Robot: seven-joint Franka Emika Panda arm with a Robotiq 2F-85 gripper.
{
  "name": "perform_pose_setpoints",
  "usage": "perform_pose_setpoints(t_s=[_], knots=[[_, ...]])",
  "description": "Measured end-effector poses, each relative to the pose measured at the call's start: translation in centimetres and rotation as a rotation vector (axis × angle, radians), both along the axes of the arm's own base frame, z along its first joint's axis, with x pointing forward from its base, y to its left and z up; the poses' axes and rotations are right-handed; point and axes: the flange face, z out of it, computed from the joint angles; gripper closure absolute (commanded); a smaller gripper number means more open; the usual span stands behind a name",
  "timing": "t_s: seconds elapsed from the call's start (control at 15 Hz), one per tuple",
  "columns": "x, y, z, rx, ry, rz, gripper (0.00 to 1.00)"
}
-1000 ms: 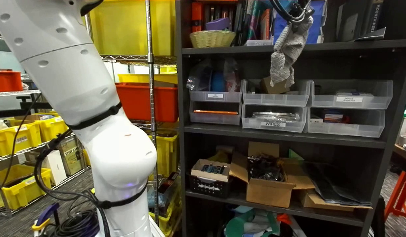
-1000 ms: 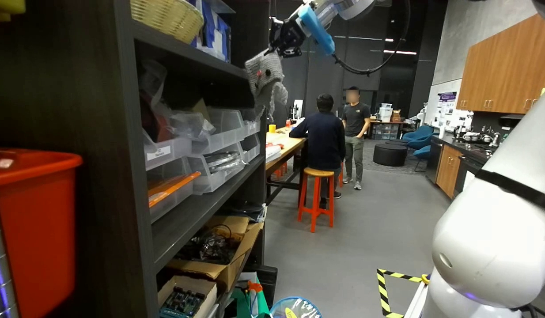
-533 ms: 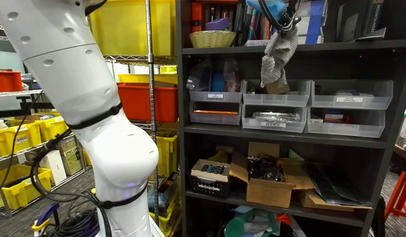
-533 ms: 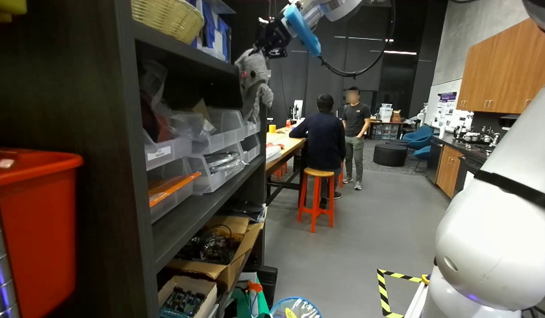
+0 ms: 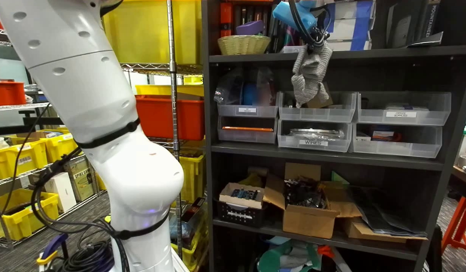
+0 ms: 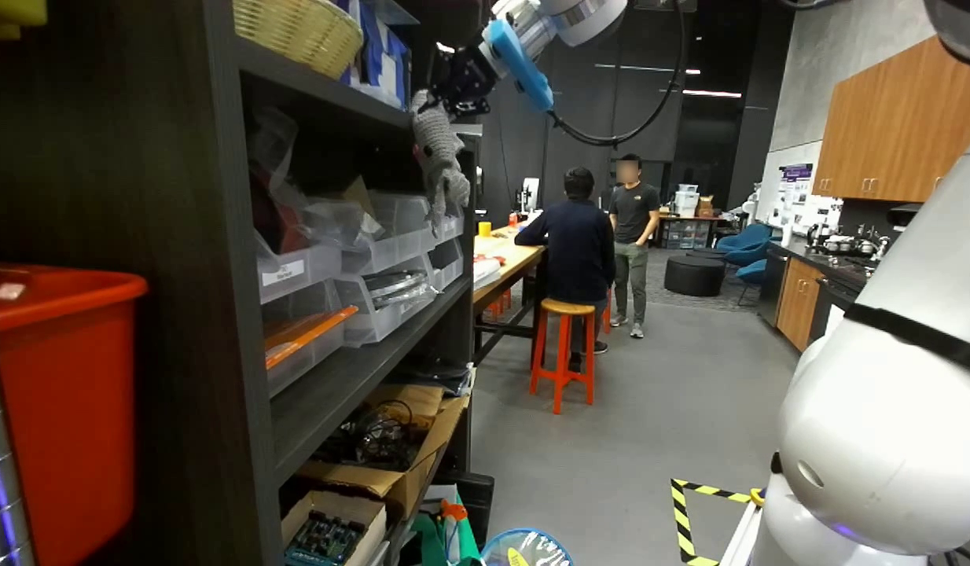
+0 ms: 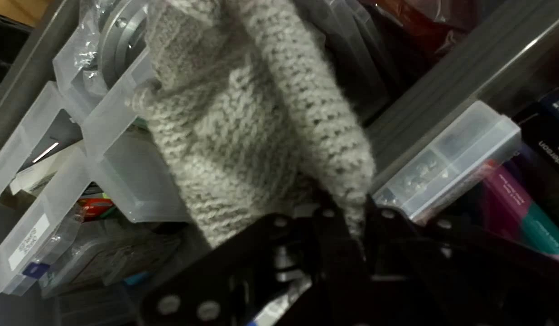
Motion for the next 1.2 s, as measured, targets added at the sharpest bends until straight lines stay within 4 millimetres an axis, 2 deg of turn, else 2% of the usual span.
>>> perform_pose_setpoints(t_s=[0.2,0.53,1.2], knots=[[-0.3,1.0,-1.2,-0.031,0.0,0.049,0.97],[-2.0,3.0,-2.6,-0.086,-0.058,0.111,0.97],[-5.9,7.6,-5.8,-0.212,-0.305,0.133,0.97]])
